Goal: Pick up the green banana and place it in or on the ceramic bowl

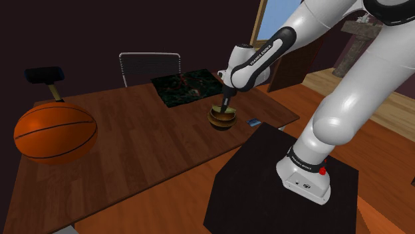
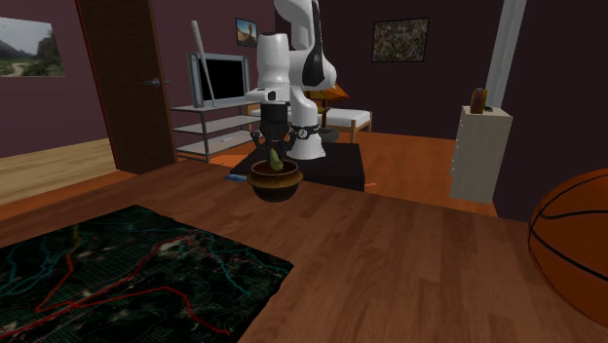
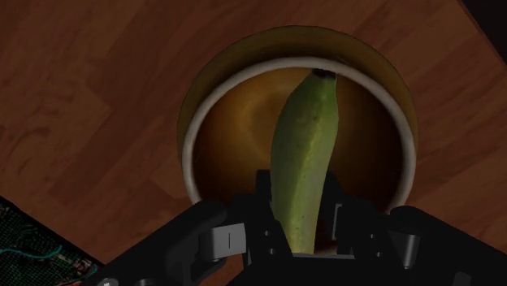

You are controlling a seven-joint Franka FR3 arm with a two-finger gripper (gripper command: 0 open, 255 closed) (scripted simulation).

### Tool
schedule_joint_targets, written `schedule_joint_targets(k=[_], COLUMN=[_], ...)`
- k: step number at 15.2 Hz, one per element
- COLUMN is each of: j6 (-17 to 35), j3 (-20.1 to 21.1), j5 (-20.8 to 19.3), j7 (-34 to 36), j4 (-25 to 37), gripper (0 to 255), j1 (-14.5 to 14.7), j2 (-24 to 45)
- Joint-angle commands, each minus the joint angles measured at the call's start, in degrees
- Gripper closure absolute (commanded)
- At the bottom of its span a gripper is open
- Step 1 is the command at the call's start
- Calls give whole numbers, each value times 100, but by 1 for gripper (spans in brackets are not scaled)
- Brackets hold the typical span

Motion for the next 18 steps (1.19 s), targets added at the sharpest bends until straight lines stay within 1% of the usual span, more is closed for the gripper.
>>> schedule_joint_targets(k=[1,6,10,18], j6=[1,1,-922,-922], j3=[0,0,19,21], j5=[0,0,-127,-126], j7=[0,0,91,90], j4=[0,0,53,53], gripper=[0,0,0,0], j1=[0,0,-46,-48], j2=[0,0,-871,-871])
